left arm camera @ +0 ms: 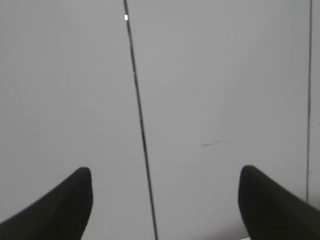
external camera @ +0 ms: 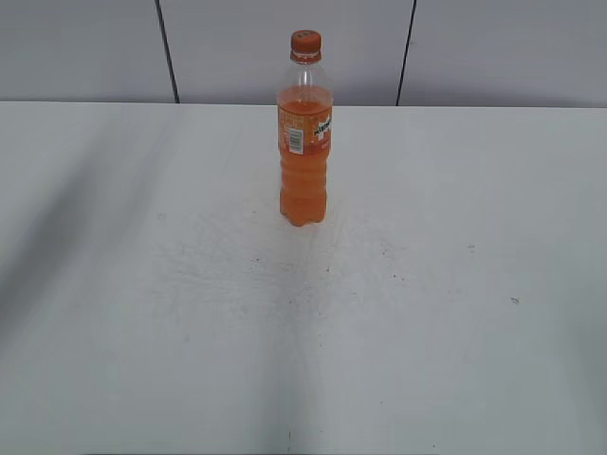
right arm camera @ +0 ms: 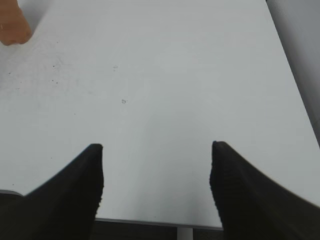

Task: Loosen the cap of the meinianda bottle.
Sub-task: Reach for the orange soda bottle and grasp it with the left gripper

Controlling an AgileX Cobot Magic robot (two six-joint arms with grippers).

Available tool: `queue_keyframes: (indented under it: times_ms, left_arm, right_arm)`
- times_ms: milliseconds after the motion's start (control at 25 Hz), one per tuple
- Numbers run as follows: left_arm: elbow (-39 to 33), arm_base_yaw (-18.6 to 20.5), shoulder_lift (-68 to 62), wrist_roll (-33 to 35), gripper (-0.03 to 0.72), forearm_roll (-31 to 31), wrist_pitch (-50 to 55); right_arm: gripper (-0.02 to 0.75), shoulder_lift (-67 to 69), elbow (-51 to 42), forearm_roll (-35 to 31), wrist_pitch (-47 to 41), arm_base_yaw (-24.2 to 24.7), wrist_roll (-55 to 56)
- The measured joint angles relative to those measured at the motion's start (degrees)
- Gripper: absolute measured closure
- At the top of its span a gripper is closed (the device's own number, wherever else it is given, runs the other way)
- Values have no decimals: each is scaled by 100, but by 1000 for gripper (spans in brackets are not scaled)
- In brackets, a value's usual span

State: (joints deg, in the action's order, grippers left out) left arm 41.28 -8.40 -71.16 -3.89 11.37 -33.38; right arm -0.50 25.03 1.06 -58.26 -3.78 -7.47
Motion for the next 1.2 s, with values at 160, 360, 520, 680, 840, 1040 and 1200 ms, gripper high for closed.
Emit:
queue_keyframes:
  times_ms: [160,360,520,680,840,1040,1200]
  left_arm:
    - [4,-6,-1119,-663,145,966,-1184]
    - [4,98,-1917,-1484,145,2896,-2210]
    - [43,456,-2551,-1679,145,4024,-2995]
    - [461,671,-3211,-2244,145,5098,-3342]
    - [1232,691,-3850,-2813,145,6032,-3452]
    - [2261,691,-4595,-3371,69,6658,-3543]
    - [2993,611,-5140,-3767,42,6965,-3555]
  right_arm:
    - [234,0,0,0,0,0,0]
    - [234,0,0,0,0,0,0]
    - [234,0,0,0,0,0,0]
    - [234,0,0,0,0,0,0]
    - [234,0,0,0,0,0,0]
    - [234,0,0,0,0,0,0]
    - [234,0,0,0,0,0,0]
